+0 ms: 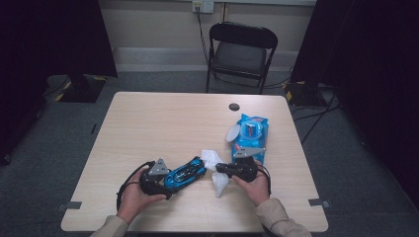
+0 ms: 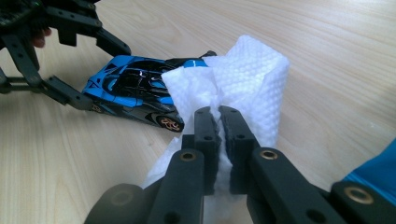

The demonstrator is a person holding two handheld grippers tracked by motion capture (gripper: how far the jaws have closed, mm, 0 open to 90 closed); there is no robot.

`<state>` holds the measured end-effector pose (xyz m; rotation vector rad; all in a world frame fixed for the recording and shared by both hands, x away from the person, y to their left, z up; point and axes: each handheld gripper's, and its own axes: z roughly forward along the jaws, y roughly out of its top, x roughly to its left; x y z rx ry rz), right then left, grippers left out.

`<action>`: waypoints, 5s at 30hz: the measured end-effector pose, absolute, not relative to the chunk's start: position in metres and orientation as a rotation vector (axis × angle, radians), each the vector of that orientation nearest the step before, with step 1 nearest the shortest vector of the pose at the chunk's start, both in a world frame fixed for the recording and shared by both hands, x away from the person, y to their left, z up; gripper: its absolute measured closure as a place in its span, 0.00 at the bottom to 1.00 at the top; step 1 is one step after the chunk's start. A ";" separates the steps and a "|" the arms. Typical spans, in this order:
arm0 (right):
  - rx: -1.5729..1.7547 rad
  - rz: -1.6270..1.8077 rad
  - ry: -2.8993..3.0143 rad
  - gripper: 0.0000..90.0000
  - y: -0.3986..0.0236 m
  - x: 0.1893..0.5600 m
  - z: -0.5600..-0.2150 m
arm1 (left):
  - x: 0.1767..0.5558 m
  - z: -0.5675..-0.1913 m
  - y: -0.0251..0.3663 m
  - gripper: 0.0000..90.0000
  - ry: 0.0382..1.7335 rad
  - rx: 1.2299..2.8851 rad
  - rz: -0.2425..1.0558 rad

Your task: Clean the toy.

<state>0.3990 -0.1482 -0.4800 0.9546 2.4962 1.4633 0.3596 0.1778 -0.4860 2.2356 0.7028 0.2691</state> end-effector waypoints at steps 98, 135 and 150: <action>0.678 1.297 2.754 0.94 -0.056 0.368 -0.502 | 0.383 -0.476 0.141 0.53 0.686 2.230 0.282; 0.756 1.295 2.746 0.92 -0.077 0.372 -0.500 | 0.383 -0.477 0.141 0.53 0.700 2.217 0.283; 0.662 1.329 2.812 0.93 -0.046 0.364 -0.501 | 0.382 -0.477 0.141 0.53 0.705 2.216 0.279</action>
